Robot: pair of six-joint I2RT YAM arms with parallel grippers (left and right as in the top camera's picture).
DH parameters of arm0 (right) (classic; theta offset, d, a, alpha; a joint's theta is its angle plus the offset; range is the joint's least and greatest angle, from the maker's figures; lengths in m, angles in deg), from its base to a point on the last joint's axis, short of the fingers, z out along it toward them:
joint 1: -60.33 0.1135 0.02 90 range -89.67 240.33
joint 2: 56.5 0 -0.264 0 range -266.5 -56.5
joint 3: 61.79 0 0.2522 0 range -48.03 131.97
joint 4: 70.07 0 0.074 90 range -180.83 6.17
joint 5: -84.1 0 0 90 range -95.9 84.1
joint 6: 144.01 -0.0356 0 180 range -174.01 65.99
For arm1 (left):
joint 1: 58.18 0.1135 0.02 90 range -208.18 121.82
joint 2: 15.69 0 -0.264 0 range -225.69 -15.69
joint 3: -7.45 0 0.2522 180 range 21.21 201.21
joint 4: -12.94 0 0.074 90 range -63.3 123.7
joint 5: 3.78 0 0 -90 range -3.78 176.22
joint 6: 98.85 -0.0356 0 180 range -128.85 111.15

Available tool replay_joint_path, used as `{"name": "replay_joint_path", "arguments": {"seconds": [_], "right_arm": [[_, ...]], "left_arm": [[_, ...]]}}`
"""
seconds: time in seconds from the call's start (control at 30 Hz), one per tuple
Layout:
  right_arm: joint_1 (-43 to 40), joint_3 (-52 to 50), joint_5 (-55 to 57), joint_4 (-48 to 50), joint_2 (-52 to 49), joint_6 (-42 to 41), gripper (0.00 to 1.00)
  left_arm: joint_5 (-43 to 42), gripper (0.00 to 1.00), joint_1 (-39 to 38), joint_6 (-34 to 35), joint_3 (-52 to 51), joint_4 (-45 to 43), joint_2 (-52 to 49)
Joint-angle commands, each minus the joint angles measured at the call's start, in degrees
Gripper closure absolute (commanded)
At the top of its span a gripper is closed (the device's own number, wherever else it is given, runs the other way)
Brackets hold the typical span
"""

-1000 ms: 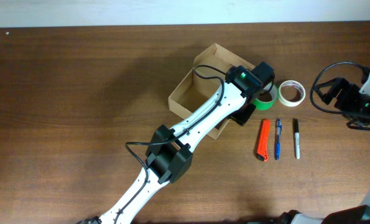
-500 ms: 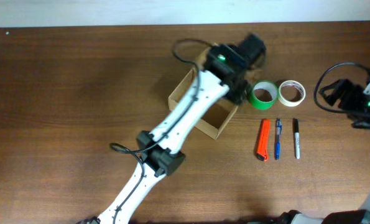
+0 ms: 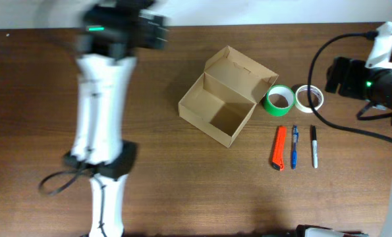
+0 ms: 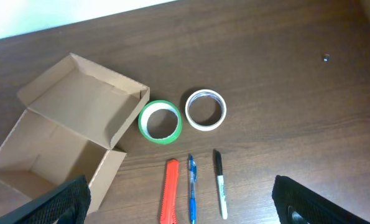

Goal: Pack container
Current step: 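Release the box and raise the left arm away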

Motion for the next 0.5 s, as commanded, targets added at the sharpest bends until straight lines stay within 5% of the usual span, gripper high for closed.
{"name": "replay_joint_path", "arguments": {"seconds": [0.0, 0.23, 0.47], "right_arm": [[1.0, 0.7, 5.2, -0.6, -5.1, -7.6, 0.05], [0.9, 0.7, 0.5, -0.4, -20.9, -13.4, 0.06], [0.9, 0.7, -6.4, 2.2, -34.9, -14.6, 0.15]], "left_arm": [[1.8, 0.13, 11.8, -1.9, -2.2, 0.2, 7.4], [-4.6, 0.04, 26.0, -1.9, -6.5, 0.2, 8.9], [-4.5, 0.0, 31.6, -1.9, -13.5, 0.2, 8.9]]}}
